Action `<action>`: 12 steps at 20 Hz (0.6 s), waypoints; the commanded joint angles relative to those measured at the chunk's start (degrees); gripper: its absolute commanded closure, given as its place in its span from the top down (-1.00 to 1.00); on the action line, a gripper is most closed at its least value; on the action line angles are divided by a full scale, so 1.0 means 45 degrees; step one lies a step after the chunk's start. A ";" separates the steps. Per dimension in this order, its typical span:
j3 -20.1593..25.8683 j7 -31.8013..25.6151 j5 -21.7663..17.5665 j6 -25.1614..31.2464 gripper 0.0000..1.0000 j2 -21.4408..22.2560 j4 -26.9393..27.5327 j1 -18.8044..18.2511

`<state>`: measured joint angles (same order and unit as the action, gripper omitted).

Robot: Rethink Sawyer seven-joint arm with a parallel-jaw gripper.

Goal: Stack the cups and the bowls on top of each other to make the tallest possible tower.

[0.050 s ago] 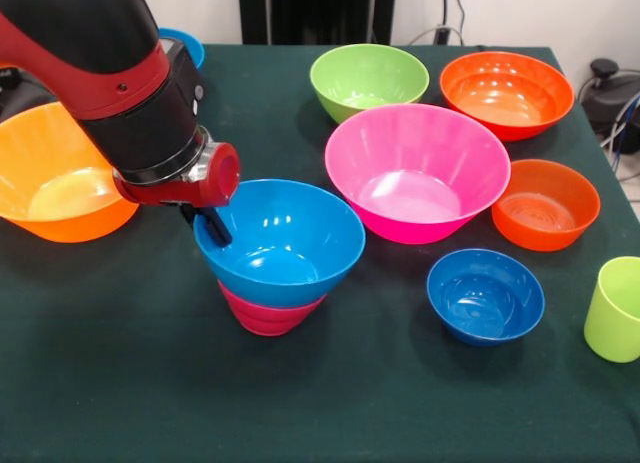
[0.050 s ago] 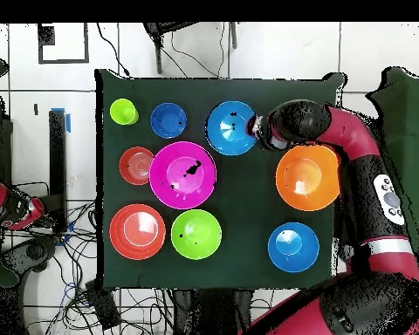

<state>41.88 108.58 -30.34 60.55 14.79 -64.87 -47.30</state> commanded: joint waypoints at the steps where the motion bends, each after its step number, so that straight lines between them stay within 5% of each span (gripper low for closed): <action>1: -0.1168 -0.3131 -0.1288 0.1024 -1.00 -0.0094 0.0587 0.0544; 12: -0.1364 -0.2929 -0.1437 0.1445 -1.00 -0.0064 0.1011 0.0956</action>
<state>41.21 108.58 -30.75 61.67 14.89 -63.27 -46.07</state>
